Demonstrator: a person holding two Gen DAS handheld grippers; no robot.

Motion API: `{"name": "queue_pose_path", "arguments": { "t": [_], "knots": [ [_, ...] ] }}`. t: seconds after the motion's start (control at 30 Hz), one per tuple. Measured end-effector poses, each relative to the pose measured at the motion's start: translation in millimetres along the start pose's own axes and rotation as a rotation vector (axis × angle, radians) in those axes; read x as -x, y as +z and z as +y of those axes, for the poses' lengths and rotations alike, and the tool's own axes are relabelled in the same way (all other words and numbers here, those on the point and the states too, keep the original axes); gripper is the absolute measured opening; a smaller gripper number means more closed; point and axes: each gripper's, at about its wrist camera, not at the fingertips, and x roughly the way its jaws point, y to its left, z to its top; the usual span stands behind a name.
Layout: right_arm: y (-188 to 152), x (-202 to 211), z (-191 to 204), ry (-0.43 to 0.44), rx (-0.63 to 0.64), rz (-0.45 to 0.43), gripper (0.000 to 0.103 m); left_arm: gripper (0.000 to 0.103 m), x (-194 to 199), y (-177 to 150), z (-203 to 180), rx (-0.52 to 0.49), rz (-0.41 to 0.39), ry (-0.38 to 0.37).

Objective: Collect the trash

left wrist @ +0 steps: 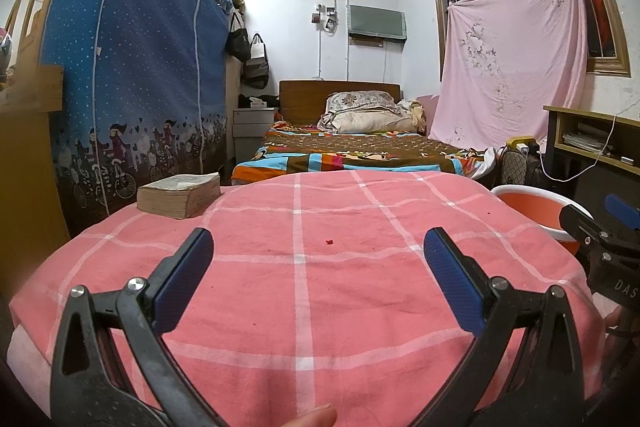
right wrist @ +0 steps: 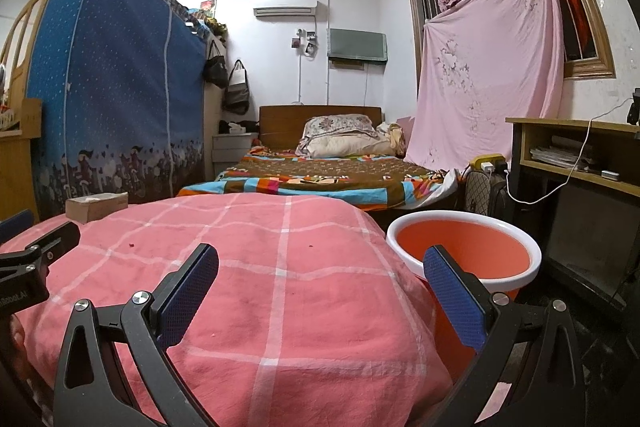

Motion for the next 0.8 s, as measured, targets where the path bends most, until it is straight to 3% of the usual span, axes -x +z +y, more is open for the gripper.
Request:
{"name": "queue_pose_path", "arguments": {
  "t": [0.8],
  "knots": [
    [0.6,0.0,0.2,0.0,0.0,0.001,0.103,0.088,0.4,-0.1,-0.9,-0.002,0.004,0.001]
  ]
}}
